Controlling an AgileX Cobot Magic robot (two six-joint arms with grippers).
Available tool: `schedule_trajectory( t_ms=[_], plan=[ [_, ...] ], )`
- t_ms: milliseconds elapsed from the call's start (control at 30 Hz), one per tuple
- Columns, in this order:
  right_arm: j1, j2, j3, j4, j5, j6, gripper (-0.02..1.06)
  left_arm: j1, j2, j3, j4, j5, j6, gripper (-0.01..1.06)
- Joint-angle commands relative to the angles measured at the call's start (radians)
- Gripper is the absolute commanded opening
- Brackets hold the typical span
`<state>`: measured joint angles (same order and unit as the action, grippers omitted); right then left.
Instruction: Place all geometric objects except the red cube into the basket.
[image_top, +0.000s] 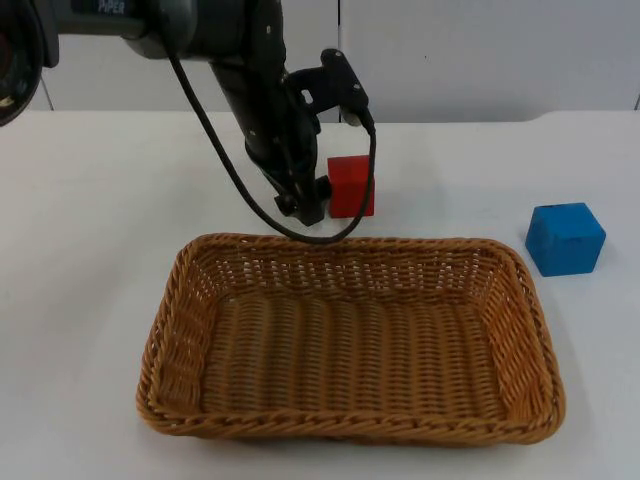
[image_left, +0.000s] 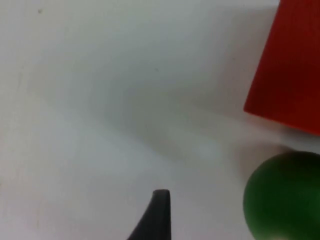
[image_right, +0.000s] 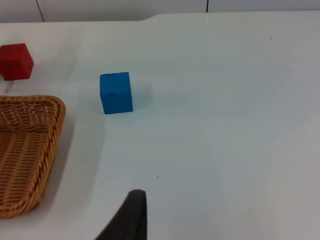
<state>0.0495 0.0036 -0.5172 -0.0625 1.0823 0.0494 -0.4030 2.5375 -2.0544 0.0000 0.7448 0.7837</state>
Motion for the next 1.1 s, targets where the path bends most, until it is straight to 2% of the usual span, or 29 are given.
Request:
schedule_trajectory(
  t_ms=[0,167,233,267,400,467,667,833,900,1000,1067],
  plan=[
    [-0.007,-0.004,0.002,-0.014,-0.004,0.006,1.05,-0.003,0.008,-0.005,-0.018,0.004,0.006,0.86],
    [-0.007,-0.004,0.002,-0.014,-0.004,0.006,1.05,-0.003,0.015,-0.005,-0.018,0.017,0.023,0.79],
    [-0.007,-0.004,0.002,-0.015,-0.004,0.006,1.05,-0.003,0.015,-0.005,-0.018,0.017,0.023,0.67],
    [-0.007,-0.004,0.002,-0.015,-0.004,0.006,1.05,-0.003,0.015,-0.005,-0.018,0.017,0.023,0.67],
    [-0.007,-0.004,0.002,-0.017,-0.004,0.006,1.05,-0.003,0.012,-0.005,-0.012,0.034,0.023,0.18],
    [-0.007,-0.004,0.002,-0.017,-0.004,0.006,1.05,-0.003,0.006,-0.005,-0.006,0.038,0.023,0.02],
    [-0.007,-0.004,0.002,-0.017,-0.004,0.006,1.05,-0.003,-0.050,-0.005,0.023,0.064,0.023,0.00],
    [-0.007,-0.004,0.002,-0.017,-0.004,0.006,1.05,-0.003,-0.162,-0.005,0.027,0.173,0.021,0.00],
    [-0.007,-0.004,0.002,-0.017,-0.004,0.006,1.05,-0.003,-0.249,-0.005,0.025,0.255,-0.032,0.00],
    [-0.007,-0.004,0.002,-0.017,-0.004,0.006,1.05,-0.003,-0.321,-0.005,0.010,0.303,-0.076,0.00],
    [-0.007,-0.004,0.002,-0.017,-0.004,0.006,1.05,-0.003,-0.378,-0.005,0.009,0.343,-0.155,0.00]
  ],
)
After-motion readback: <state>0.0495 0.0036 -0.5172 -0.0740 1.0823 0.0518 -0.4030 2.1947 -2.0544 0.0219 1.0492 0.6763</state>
